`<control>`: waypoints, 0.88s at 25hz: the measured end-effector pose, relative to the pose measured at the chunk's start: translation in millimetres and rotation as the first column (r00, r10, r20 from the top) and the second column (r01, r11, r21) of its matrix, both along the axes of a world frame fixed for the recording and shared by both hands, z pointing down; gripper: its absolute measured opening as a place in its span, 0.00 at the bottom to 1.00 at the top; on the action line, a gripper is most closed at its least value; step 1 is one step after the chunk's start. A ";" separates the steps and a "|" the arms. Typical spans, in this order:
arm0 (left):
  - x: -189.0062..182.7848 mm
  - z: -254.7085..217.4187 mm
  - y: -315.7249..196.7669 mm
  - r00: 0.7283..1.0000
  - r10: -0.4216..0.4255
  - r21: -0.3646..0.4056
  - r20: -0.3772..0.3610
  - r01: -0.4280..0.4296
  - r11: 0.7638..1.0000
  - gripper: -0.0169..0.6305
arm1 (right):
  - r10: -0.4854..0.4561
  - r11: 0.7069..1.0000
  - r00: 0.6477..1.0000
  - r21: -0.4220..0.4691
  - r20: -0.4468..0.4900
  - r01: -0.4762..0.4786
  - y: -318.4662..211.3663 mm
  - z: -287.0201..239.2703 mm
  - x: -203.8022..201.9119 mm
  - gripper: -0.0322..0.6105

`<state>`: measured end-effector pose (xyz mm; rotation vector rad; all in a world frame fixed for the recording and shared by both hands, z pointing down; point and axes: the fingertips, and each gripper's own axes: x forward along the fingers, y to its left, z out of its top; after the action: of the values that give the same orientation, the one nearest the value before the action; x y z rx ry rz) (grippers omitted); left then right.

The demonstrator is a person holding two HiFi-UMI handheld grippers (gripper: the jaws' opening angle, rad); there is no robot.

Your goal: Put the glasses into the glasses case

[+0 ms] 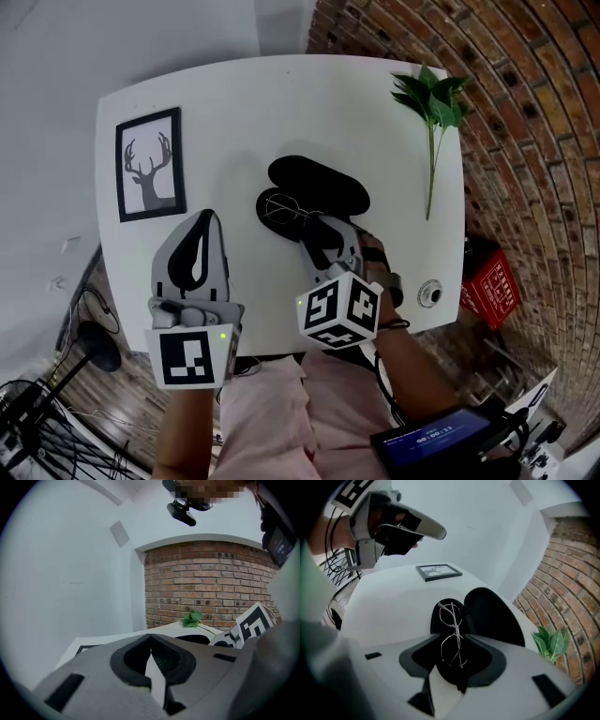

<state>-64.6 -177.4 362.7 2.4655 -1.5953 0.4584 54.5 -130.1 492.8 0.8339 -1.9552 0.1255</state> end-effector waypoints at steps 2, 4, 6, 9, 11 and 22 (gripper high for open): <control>-0.4 -2.5 0.0 1.000 0.000 0.003 0.000 0.000 1.000 0.03 | 0.020 1.000 1.000 0.007 0.020 -0.020 -3.5 -4.9 1.8 0.30; -0.4 -6.3 -0.9 1.000 -0.002 0.016 -0.001 0.002 1.000 0.03 | 0.031 0.999 0.999 0.010 0.030 -0.031 -6.8 -7.2 4.0 0.30; 0.5 -10.4 -0.6 1.000 -0.001 0.029 -0.004 0.001 1.000 0.03 | 0.037 0.999 0.999 0.020 0.033 -0.038 -9.3 -10.7 6.1 0.30; 1.9 -12.9 2.1 1.000 0.002 0.028 0.002 -0.002 1.000 0.03 | 0.057 0.997 0.997 0.039 0.055 -0.059 -13.5 -19.3 8.9 0.30; 2.6 -13.9 3.2 1.000 0.003 0.028 0.005 -0.004 1.000 0.03 | 0.066 0.996 0.996 0.047 0.066 -0.069 -15.7 -23.3 10.7 0.30; 14.3 -73.2 4.0 0.999 0.028 0.164 -0.018 -0.025 0.986 0.03 | 0.158 0.948 0.956 0.234 0.246 -0.217 -38.4 -121.5 30.3 0.26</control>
<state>-50.3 -173.3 289.5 2.6034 -1.6558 0.3165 84.8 -168.5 371.2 1.2265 -2.1291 0.0810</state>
